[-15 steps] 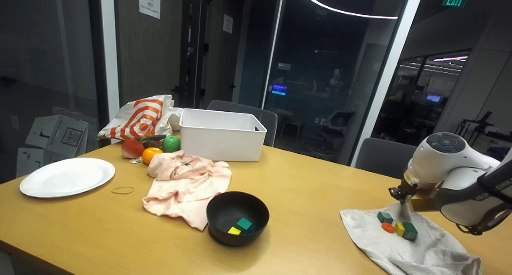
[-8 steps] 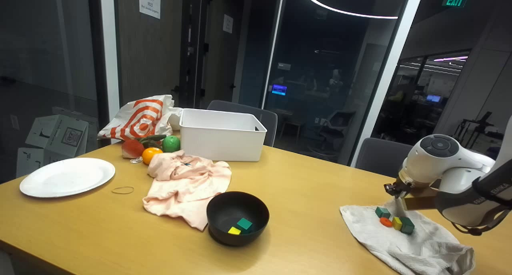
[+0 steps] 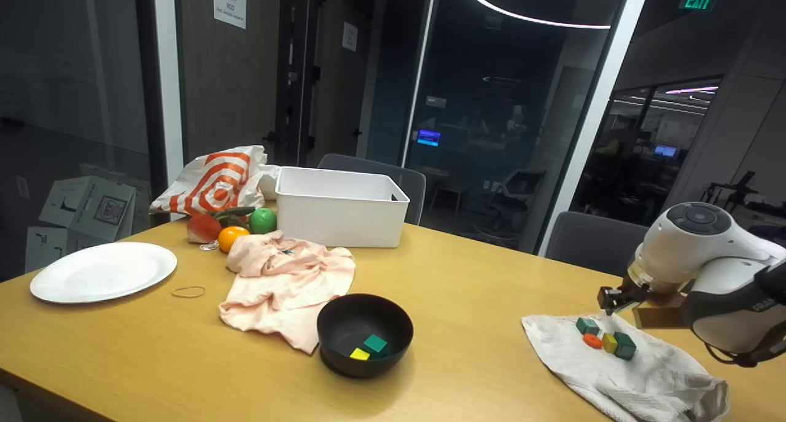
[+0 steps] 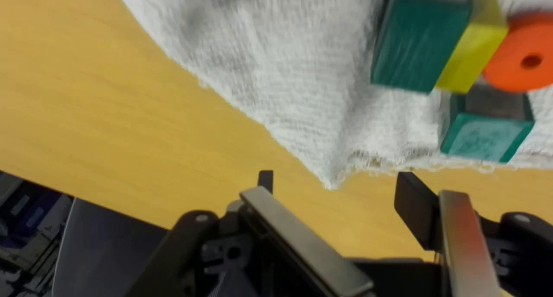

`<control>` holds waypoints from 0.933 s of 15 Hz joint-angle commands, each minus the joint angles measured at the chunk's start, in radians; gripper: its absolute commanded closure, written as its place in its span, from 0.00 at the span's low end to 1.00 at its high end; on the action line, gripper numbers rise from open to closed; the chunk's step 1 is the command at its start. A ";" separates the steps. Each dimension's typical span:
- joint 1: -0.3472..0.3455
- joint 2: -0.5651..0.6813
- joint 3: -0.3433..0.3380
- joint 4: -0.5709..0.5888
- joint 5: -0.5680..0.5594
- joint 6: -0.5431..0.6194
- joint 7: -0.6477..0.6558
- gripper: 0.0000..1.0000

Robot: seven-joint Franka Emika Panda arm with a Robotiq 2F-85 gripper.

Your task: Unfold the white towel on the table

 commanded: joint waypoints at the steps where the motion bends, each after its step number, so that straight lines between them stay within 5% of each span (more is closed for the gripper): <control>1: -0.135 -0.242 0.174 -0.202 0.189 -0.149 -0.265 0.00; 4: -0.261 -0.340 0.295 -0.259 0.342 -0.270 -0.391 0.00; 8: -0.384 -0.391 0.374 -0.272 0.366 -0.336 -0.499 0.00; 14: -0.444 -0.470 0.484 -0.322 0.565 -0.486 -0.652 0.00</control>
